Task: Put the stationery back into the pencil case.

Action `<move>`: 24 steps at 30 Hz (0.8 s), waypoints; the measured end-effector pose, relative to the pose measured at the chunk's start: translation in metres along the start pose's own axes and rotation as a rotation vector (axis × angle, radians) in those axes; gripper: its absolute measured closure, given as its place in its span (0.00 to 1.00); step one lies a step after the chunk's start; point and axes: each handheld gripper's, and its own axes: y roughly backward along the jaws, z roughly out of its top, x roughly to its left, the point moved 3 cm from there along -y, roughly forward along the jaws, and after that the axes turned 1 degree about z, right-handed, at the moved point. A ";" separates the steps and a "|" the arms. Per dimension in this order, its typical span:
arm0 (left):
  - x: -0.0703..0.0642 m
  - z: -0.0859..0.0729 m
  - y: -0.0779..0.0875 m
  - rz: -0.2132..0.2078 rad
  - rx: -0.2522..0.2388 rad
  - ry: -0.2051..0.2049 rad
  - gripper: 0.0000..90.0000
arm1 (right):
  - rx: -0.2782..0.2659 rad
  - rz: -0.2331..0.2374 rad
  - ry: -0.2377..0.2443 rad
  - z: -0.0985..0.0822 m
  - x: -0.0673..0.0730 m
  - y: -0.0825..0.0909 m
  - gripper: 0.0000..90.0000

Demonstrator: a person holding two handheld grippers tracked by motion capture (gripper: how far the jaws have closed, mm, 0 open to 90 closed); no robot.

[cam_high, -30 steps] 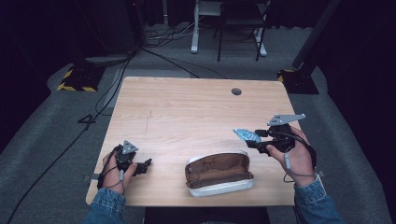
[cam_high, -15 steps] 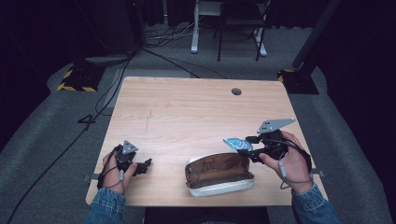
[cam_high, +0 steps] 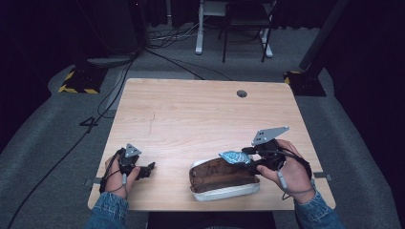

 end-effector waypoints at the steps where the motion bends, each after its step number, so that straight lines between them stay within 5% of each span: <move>1: 0.000 0.000 0.000 -0.001 0.000 0.001 0.15 | 0.006 0.009 0.004 0.000 0.002 -0.001 0.44; 24: 0.000 0.000 0.000 -0.001 -0.001 -0.001 0.15 | 0.162 0.109 0.062 -0.005 0.024 -0.032 0.44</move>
